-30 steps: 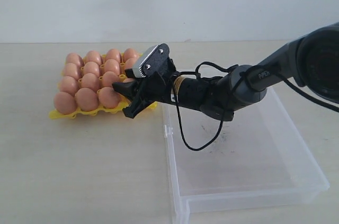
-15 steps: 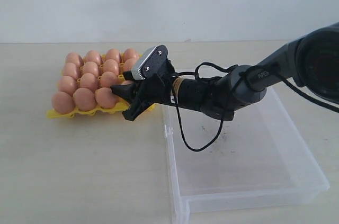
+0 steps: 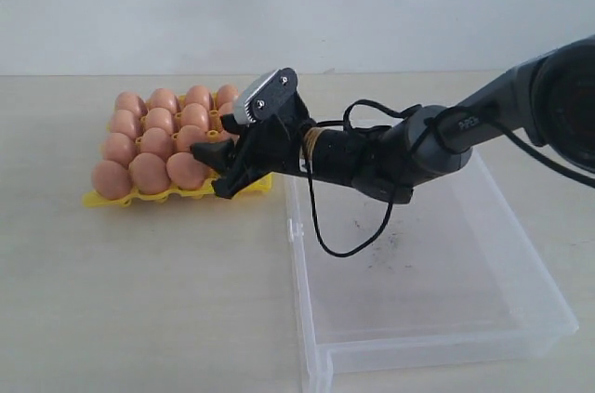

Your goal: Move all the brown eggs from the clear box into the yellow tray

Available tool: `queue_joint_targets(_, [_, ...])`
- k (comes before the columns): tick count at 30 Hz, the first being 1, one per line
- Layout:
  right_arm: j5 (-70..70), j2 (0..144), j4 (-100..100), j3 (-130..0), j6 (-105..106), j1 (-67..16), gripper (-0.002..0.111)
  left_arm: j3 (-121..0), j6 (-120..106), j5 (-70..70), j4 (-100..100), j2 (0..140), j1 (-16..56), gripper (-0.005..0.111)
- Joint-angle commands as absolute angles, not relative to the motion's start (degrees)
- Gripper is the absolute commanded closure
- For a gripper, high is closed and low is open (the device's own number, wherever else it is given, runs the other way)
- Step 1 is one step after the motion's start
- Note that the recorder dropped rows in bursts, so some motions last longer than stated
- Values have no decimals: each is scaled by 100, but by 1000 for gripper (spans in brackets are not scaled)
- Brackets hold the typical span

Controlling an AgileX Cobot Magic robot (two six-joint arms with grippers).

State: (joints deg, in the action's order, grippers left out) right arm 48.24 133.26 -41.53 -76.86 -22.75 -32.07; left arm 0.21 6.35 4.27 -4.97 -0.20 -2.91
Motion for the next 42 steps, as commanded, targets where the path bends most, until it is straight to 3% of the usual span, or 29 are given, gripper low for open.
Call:
queue_joint_targets(1, [4659,12781,-4137,-7666,-2809,-3190,50,0,642,395,-500,0,-269,103])
queue_joint_targets(3, [4382,12538,-4253,-7666,-3034,-3190,51,0,642,395,-500,0,-269,103])
queue_joint_targets(5, [3911,12287,-4525,-7666,-3365,-3190,61,0,642,395,-500,0,-269,103])
queue_joint_targets(9, [2732,11719,-5642,-7666,-4240,-3190,108,0,642,395,-500,0,-269,103])
queue_joint_targets(17, [1106,10420,-9716,-7524,-8080,-3201,109,0,642,395,-500,0,-269,103])
queue_joint_targets(22, [-299,9395,-9995,-6924,-8414,-3201,109,0,642,395,-500,0,-269,103])
queue_joint_targets(27, [-2792,8409,-9231,-6171,-7382,-3201,109,0,642,395,-500,0,-269,103])
queue_joint_targets(33, [-6932,7991,-6443,-6066,-3766,-3128,109,0,642,395,-500,0,-269,103])
queue_joint_targets(37, [-6955,7863,-4155,-5918,-1983,-3118,109,0,642,395,-500,0,-269,103])
queue_joint_targets(42, [-3180,6962,-3932,-4694,-3047,-3685,109,0,642,395,-500,0,-269,103])
